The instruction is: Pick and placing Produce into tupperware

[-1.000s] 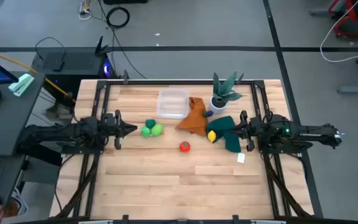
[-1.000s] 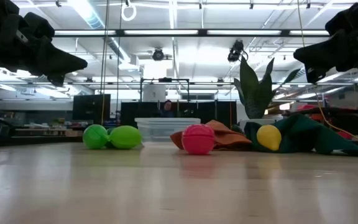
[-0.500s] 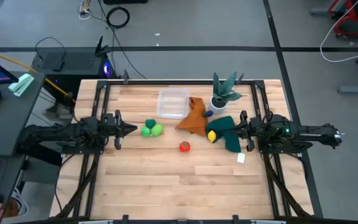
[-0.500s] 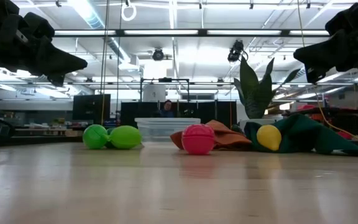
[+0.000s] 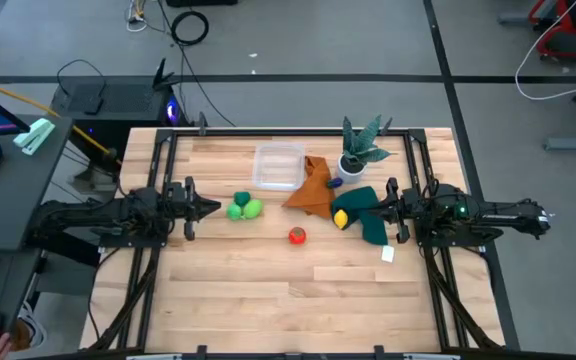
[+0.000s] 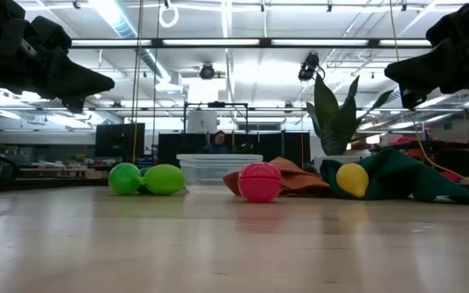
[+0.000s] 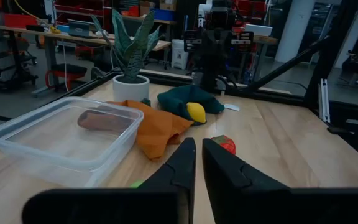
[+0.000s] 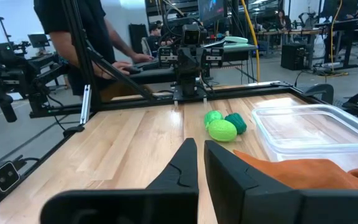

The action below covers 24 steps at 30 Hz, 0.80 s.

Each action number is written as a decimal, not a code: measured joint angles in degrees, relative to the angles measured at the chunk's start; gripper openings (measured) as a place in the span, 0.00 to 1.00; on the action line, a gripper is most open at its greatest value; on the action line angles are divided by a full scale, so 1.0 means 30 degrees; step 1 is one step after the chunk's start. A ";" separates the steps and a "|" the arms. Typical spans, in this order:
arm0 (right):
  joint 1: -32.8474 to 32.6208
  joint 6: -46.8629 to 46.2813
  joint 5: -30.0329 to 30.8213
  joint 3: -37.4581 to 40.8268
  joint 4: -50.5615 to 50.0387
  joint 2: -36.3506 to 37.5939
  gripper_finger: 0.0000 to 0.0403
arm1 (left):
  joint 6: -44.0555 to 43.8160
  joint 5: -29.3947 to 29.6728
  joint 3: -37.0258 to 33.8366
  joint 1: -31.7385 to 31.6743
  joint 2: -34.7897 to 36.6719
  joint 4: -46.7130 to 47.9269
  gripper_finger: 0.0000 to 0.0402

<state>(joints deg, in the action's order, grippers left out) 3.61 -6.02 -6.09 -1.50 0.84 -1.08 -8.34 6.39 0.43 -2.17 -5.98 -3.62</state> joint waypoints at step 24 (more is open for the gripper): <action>0.0003 0.0000 0.0000 -0.0002 0.0001 -0.0006 0.00 | 0.0000 -0.0006 -0.0001 -0.0007 -0.0007 -0.0001 0.07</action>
<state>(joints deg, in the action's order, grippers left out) 3.61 -6.02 -6.09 -1.50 0.85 -1.10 -8.34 6.38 0.42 -2.20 -6.00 -3.62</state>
